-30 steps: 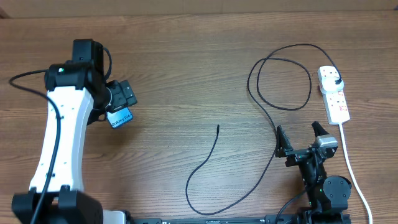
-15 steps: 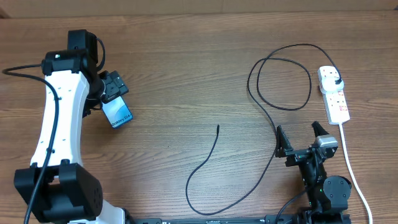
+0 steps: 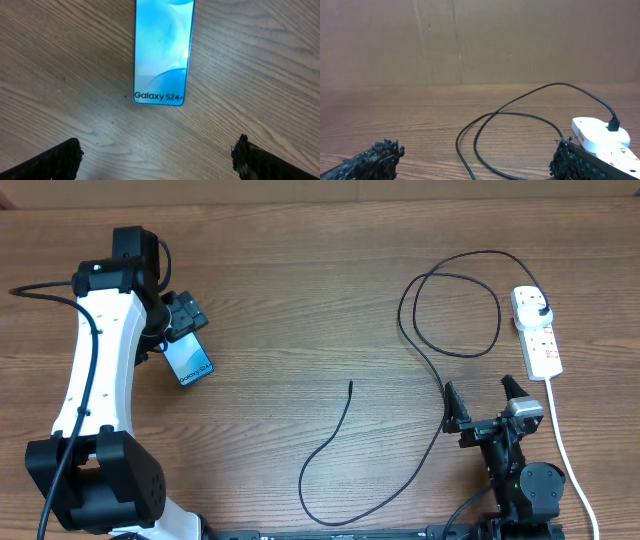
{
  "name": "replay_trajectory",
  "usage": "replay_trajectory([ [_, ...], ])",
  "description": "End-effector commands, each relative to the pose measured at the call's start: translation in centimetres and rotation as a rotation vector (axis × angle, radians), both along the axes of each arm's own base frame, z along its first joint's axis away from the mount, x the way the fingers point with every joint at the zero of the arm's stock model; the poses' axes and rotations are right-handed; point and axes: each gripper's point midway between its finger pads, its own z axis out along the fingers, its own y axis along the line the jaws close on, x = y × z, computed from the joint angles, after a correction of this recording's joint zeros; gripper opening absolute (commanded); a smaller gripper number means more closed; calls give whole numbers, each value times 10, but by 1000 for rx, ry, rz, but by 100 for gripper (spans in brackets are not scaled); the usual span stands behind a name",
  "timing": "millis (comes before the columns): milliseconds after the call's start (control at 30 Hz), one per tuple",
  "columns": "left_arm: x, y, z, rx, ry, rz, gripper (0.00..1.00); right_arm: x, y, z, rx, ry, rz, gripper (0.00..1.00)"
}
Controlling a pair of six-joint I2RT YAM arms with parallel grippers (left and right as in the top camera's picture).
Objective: Plug charger to phone and switch on socket
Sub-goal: 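Move the left gripper forward over the Galaxy phone, then lower the left gripper and close it on the phone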
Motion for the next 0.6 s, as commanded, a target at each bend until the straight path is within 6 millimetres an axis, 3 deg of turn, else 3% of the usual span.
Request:
replay_trajectory([
  [0,8,2,1,-27,-10,8,100,0,0,-2,-1,-2,-1,100],
  [267,22,23,-34,-31,57,57,100,0,0,-2,-1,-2,-1,100],
  [567,33,29,-80,-18,131,32,100,0,0,-2,-1,-2,-1,100],
])
